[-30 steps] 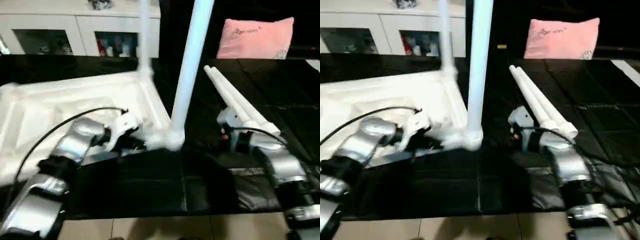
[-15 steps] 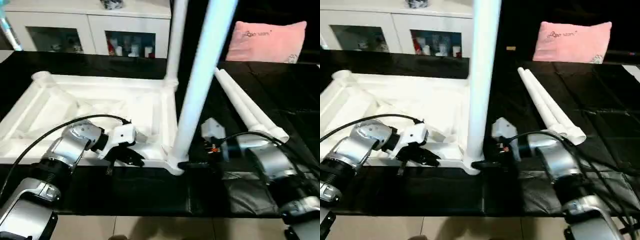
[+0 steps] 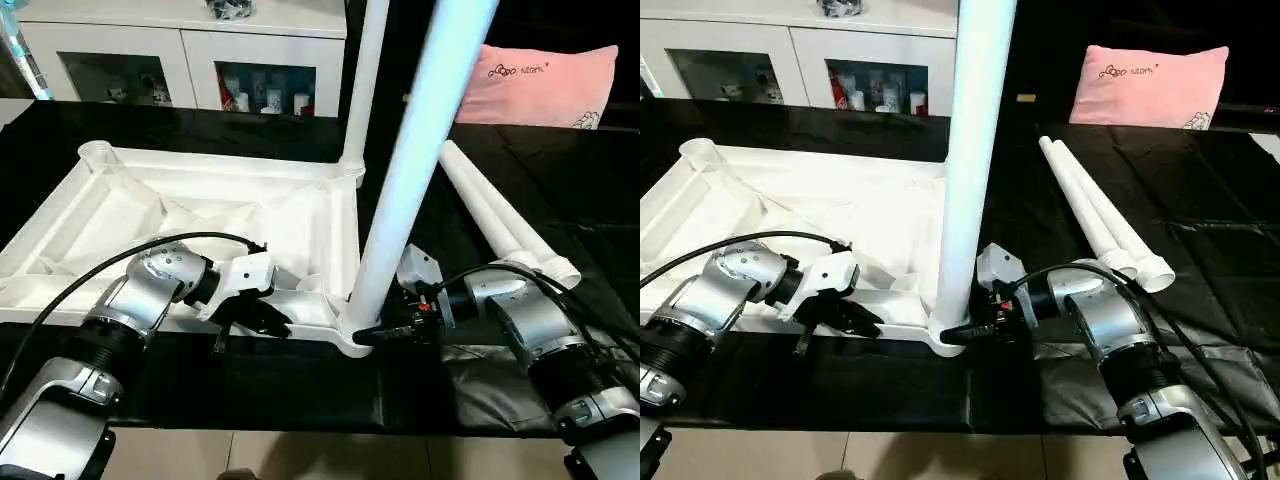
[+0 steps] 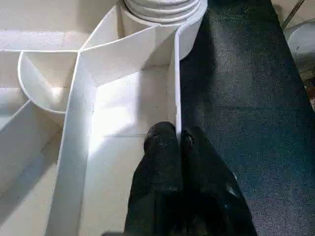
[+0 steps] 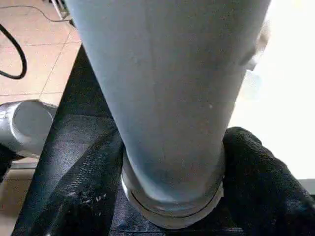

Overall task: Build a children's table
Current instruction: Rotate leg to tighten

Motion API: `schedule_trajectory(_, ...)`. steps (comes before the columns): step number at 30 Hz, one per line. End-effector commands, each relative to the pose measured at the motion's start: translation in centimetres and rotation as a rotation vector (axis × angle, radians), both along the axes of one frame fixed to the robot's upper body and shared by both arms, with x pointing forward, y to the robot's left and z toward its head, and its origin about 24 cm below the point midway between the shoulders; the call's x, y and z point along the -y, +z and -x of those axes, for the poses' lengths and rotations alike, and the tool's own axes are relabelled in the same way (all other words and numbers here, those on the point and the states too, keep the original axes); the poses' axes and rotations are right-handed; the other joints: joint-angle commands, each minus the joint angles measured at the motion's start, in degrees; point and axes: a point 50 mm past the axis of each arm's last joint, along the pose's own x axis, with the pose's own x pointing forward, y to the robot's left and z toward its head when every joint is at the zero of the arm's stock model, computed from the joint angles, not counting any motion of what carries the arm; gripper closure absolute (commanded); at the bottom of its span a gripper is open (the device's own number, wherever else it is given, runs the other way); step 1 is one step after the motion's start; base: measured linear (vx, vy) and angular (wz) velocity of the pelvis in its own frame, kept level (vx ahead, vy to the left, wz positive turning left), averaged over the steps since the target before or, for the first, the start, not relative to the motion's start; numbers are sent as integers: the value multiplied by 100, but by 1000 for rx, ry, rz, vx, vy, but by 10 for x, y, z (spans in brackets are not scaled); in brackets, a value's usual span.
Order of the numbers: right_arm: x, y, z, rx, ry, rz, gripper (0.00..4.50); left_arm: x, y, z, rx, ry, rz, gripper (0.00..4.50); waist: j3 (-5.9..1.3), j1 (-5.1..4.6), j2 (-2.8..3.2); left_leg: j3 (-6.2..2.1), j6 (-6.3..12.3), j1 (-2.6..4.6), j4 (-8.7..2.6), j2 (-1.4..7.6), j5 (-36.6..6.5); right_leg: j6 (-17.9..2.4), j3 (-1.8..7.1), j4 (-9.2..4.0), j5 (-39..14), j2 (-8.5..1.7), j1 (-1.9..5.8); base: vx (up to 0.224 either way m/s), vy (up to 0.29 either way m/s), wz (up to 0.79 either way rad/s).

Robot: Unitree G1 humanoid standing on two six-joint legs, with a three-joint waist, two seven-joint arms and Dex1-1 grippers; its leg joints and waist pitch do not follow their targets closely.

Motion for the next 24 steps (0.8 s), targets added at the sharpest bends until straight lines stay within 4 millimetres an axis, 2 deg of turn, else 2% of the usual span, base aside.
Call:
schedule_trajectory(1,0,0,0,-2,27,23,180,8,-4,5,-13,-61,-17,450,-384,-19,-6,5,368,-15,-361,182,-510,-828,404,-336,-1347,-381,403,0,0,0)
schedule_trajectory(10,-1,-4,4,-32,6,-11,187,9,-5,2,-33,23,13,450,-386,-15,0,7,375,-12,-354,181,-494,-864,403,-333,-1288,-379,406,0,0,0)
schedule_trajectory(13,-6,-8,3,-55,-101,-60,187,20,-2,-5,-45,128,87,450,-364,-1,6,11,336,11,-366,188,-627,-822,403,-380,-1549,-388,395,0,0,0)
schedule_trajectory(14,-8,-9,2,-53,-140,-73,187,23,-2,-7,-41,158,99,450,-355,-6,8,4,283,25,-377,192,-717,-778,400,-404,-1740,-396,385,0,0,0)
schedule_trajectory(15,-10,-11,0,-63,-179,-71,187,26,-2,-10,-34,193,104,450,-352,-26,2,-12,226,8,-383,176,-784,-713,384,-422,-1928,-399,404,0,0,0)
schedule_trajectory(16,-17,-16,-4,-77,-274,-65,187,33,-3,-16,-14,269,110,450,-325,-65,5,-12,170,14,-389,163,-868,-636,379,-464,-2133,-383,384,0,0,0)
schedule_trajectory(17,-22,-19,-6,-89,-328,-68,187,38,-3,-20,-10,311,112,450,-305,-91,5,-19,107,41,-389,138,-1051,-494,354,-527,-2561,-393,378,0,0,0)
schedule_trajectory(19,-35,-24,-10,-115,-426,-81,187,48,-3,-25,-9,375,123,450,-290,-124,-8,-21,69,79,-382,108,-1226,-333,324,-602,-2991,-402,362,0,0,0)
schedule_trajectory(20,-35,-24,-10,-115,-426,-81,187,48,-3,-25,-9,375,123,450,-275,-155,-6,-22,49,77,-381,97,-1274,-271,318,-624,-3138,-395,357,0,0,0)
schedule_trajectory(21,-55,-30,-16,-136,-556,-66,187,62,0,-30,-10,442,141,450,-291,-203,2,-42,30,94,-358,61,-1357,-70,272,-687,-3447,-405,363,0,0,0)
schedule_trajectory(22,-55,-30,-16,-136,-556,-66,187,62,0,-30,-10,442,141,450,-294,-234,4,-45,10,77,-365,65,-1306,-69,277,-677,-3404,-398,363,0,0,0)
schedule_trajectory(23,-58,-31,-18,-143,-580,-64,187,64,1,-31,-11,454,144,450,-297,-273,8,-74,-13,60,-371,62,-1343,-24,234,-688,-3435,-395,379,0,0,0)
schedule_trajectory(24,-67,-34,-22,-170,-666,-54,187,70,2,-34,-15,496,152,450,-287,-326,19,-61,-11,87,-360,48,-1381,-14,233,-722,-3461,-385,337,0,0,0)
